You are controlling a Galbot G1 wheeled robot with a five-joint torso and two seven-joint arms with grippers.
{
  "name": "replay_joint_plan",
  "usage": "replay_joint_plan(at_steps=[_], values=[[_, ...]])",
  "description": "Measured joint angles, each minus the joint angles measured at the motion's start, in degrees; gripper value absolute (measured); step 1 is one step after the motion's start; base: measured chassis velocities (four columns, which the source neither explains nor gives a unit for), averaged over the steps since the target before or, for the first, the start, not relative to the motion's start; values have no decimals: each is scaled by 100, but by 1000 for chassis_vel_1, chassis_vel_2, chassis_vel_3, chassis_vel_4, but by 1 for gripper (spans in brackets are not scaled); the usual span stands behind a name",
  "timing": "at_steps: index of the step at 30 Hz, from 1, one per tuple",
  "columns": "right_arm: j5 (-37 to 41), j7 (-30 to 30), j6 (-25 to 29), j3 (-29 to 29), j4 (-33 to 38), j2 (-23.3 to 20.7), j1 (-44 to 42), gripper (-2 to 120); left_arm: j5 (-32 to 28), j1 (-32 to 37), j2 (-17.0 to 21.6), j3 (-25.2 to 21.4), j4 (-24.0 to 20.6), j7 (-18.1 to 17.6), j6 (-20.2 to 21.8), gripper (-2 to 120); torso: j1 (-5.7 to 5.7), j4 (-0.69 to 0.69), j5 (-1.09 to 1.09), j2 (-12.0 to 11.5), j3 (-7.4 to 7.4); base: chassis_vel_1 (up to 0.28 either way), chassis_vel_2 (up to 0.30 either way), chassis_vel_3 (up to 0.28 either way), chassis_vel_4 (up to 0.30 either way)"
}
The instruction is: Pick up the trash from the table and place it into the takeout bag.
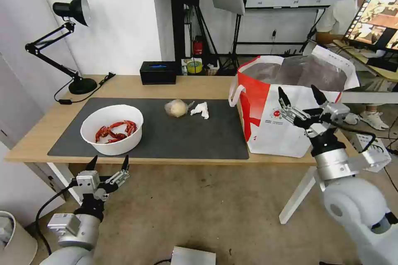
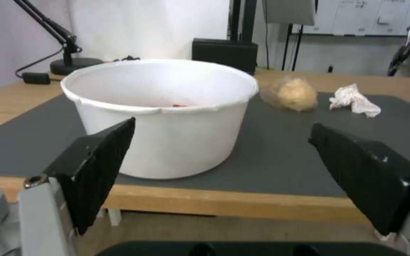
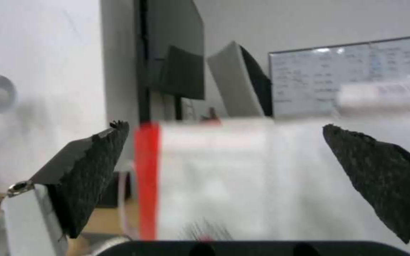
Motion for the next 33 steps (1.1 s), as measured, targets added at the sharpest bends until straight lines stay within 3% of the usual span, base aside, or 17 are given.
replay_joint_plan(at_steps=[12,33], values=[[-1113,-5,181,-65,-251,1176,-1077,100,14,-2,58,154,125,142,-105,100,0,-1,-1,0,0,0,0,0,0],[-1678,-126,243,-333,-278,1590,-1562,100,215,45,-39,463,200,346,-179,100,0,0,-1,0,0,0,0,0,0]])
